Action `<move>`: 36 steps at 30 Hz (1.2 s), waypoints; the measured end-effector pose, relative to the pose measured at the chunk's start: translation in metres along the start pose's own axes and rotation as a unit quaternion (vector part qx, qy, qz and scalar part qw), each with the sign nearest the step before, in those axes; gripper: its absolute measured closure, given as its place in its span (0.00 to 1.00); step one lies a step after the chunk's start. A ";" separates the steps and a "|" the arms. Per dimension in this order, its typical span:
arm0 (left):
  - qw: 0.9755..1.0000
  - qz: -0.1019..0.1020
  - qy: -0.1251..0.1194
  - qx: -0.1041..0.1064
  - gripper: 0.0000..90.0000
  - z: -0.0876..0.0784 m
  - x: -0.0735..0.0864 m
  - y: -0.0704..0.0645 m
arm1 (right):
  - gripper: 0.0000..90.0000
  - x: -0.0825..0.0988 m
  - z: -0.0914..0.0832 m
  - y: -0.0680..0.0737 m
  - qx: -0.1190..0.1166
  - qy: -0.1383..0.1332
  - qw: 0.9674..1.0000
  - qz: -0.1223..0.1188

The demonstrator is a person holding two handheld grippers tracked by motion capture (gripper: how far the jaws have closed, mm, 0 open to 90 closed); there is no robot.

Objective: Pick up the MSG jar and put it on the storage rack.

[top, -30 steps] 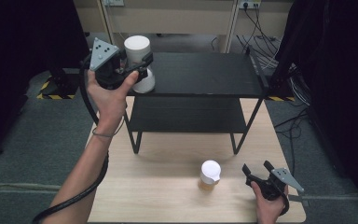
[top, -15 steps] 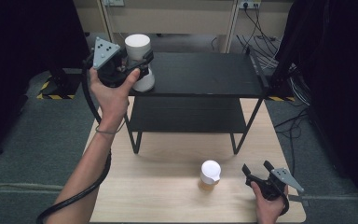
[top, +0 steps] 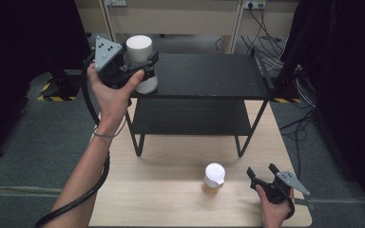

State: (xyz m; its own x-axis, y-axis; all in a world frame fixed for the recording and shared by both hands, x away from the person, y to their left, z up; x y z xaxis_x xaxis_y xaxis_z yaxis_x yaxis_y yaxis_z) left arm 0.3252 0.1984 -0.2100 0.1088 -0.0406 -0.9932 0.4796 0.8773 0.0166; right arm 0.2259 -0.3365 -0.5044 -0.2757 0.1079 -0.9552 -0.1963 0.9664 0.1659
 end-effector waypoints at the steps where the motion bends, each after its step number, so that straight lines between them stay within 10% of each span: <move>1: 1.000 0.003 0.000 0.000 0.12 0.000 0.000 -0.001 | 0.03 0.000 0.000 0.000 0.000 0.000 1.000 0.000; 18: 1.000 0.024 0.001 -0.018 0.10 -0.018 0.002 -0.013 | 0.03 0.000 0.000 0.000 0.000 0.000 1.000 -0.001; 36: 0.999 0.022 -0.013 0.019 0.11 -0.055 0.044 -0.017 | 0.03 0.000 0.000 0.001 0.001 0.000 1.000 -0.003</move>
State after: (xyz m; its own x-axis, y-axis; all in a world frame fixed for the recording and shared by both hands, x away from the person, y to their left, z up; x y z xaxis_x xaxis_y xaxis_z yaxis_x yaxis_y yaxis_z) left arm 0.2737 0.2082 -0.2608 0.1520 -0.0153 -0.9883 0.5074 0.8593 0.0647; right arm 0.2257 -0.3356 -0.5043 -0.2743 0.1027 -0.9561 -0.1965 0.9673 0.1603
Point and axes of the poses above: each handheld gripper's, and its own axes: z roughly forward along the jaws, x roughly out of its underside, y roughly to its left, the point moved 4 cm from there along z, roughly forward along the jaws, and after that the axes turned 5 degrees about x, right-handed, at the moved point
